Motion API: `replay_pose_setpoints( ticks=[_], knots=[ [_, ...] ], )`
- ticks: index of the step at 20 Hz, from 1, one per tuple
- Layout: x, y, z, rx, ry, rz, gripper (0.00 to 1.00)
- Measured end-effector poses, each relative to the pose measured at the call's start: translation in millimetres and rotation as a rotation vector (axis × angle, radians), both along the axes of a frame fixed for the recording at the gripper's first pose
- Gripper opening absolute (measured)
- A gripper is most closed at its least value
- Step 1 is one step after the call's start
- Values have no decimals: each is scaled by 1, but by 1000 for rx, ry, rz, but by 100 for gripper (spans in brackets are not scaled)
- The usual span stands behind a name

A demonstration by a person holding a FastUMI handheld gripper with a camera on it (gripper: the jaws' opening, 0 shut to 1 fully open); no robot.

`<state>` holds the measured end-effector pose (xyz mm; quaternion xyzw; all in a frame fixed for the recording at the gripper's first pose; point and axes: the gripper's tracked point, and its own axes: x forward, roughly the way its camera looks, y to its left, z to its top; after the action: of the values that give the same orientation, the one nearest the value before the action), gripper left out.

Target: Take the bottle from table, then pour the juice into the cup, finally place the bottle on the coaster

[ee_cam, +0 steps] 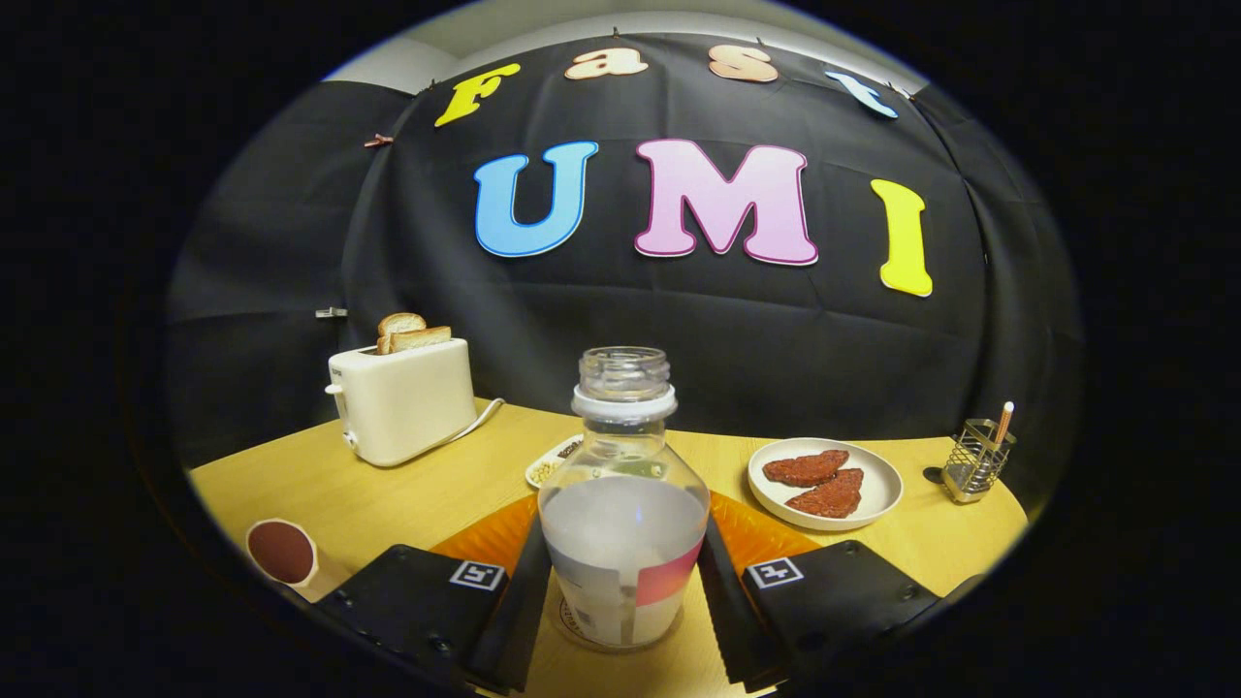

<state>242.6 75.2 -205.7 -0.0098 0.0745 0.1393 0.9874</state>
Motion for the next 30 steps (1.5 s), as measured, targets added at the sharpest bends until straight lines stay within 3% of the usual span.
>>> replay_pose_setpoints(
  ticks=[19, 20, 22, 30],
  knots=[
    [10, 2, -12, -34, -10, 11, 79],
    [9, 1, -11, -38, -12, 12, 81],
    [8, -4, -9, -42, -11, 2, 100],
    [-21, -8, 34, -38, -36, -16, 97]
  ],
)
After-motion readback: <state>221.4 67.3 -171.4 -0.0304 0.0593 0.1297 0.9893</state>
